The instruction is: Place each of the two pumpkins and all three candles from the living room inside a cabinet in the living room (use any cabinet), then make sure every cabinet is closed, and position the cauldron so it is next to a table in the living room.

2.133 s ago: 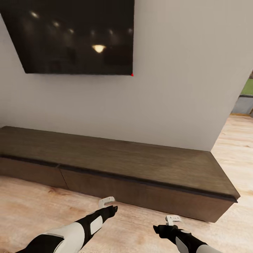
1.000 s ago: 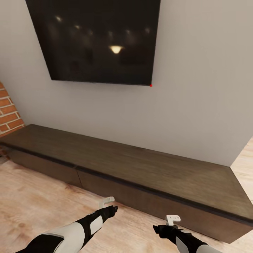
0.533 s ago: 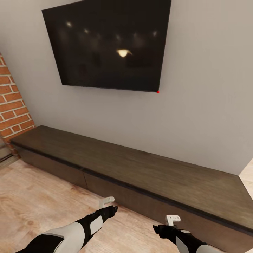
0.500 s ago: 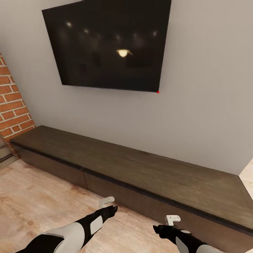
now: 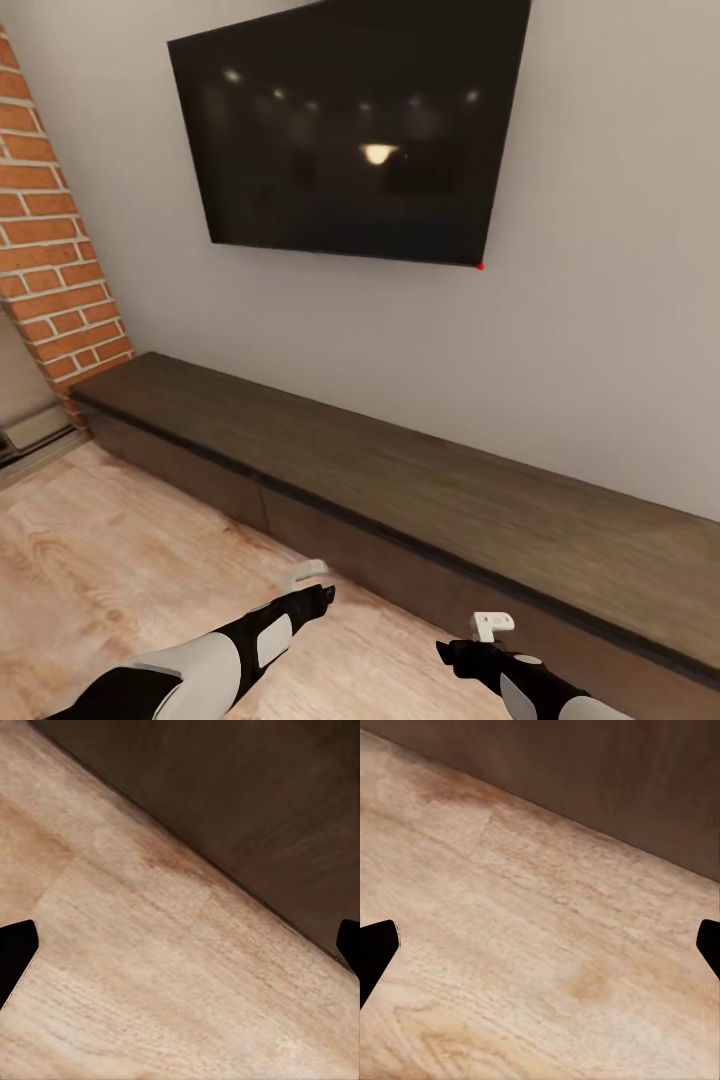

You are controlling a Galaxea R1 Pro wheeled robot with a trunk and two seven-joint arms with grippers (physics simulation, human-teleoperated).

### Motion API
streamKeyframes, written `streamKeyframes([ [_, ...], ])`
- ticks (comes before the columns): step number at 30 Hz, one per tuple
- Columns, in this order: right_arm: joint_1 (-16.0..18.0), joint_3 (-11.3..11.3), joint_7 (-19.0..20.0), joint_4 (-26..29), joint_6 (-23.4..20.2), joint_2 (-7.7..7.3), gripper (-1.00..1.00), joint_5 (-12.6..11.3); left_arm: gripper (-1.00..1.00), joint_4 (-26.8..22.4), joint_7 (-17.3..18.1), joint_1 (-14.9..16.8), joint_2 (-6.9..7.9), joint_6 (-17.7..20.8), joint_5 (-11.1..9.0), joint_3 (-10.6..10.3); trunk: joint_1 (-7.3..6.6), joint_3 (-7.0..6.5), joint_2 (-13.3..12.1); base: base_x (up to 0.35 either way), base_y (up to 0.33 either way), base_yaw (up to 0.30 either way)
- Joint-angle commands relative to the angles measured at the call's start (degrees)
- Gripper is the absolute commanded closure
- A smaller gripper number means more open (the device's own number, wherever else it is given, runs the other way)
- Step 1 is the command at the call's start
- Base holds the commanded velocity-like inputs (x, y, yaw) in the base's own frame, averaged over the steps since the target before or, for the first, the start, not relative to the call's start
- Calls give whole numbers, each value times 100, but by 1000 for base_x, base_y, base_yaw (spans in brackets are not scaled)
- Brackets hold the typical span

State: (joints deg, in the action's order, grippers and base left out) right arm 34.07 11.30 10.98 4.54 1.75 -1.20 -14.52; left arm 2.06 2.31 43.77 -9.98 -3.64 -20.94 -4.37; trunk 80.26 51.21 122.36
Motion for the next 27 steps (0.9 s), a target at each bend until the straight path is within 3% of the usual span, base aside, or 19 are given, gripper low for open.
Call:
streamKeyframes([
  [1,3,50,18,-5,18,-3,-100,-60,-100,22,24,9,-2,-33,-59,-46,-1,-3,2,0,70,163],
  [20,3,57,19,-5,18,-3,-100,-52,-100,22,24,9,-2,-33,-59,-46,-1,-159,2,0,242,115],
  [27,3,62,20,-5,18,4,-100,-51,-100,20,24,9,-2,-39,-59,-46,-23,-237,-38,0,56,89],
])
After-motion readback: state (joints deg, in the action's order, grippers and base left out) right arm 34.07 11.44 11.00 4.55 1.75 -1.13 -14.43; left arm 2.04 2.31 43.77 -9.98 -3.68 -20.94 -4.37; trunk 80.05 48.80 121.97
